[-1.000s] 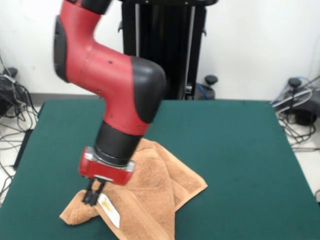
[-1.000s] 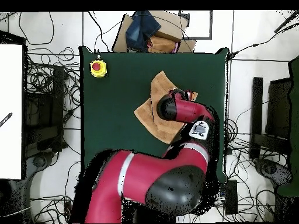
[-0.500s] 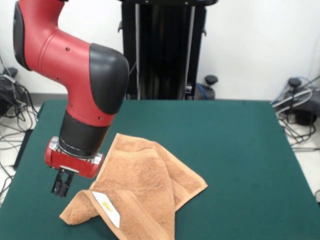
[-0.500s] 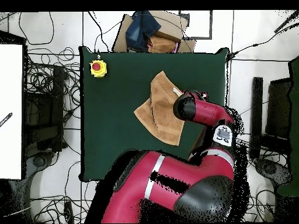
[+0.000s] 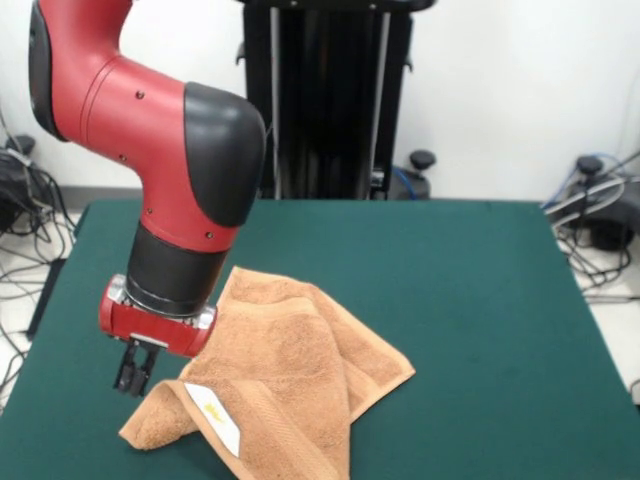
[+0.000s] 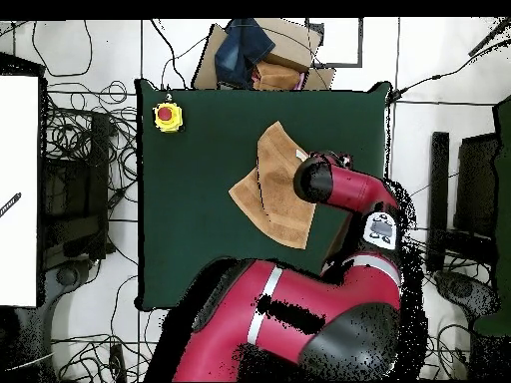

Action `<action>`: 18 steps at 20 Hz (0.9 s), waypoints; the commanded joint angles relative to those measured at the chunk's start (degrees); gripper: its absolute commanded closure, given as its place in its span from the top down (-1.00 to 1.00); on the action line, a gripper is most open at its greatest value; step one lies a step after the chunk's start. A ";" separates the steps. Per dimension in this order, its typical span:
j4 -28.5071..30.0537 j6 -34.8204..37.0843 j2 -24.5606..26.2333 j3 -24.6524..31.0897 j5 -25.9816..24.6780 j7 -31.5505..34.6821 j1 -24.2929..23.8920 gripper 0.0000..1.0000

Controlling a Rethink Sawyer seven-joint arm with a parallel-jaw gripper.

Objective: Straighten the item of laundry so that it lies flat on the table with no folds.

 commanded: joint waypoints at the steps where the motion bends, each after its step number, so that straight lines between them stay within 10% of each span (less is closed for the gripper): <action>1: 0.84 5.83 1.36 7.18 -3.00 2.48 1.09 -1.00; 18: -2.64 1.35 9.08 -5.86 2.41 13.15 11.86 -1.00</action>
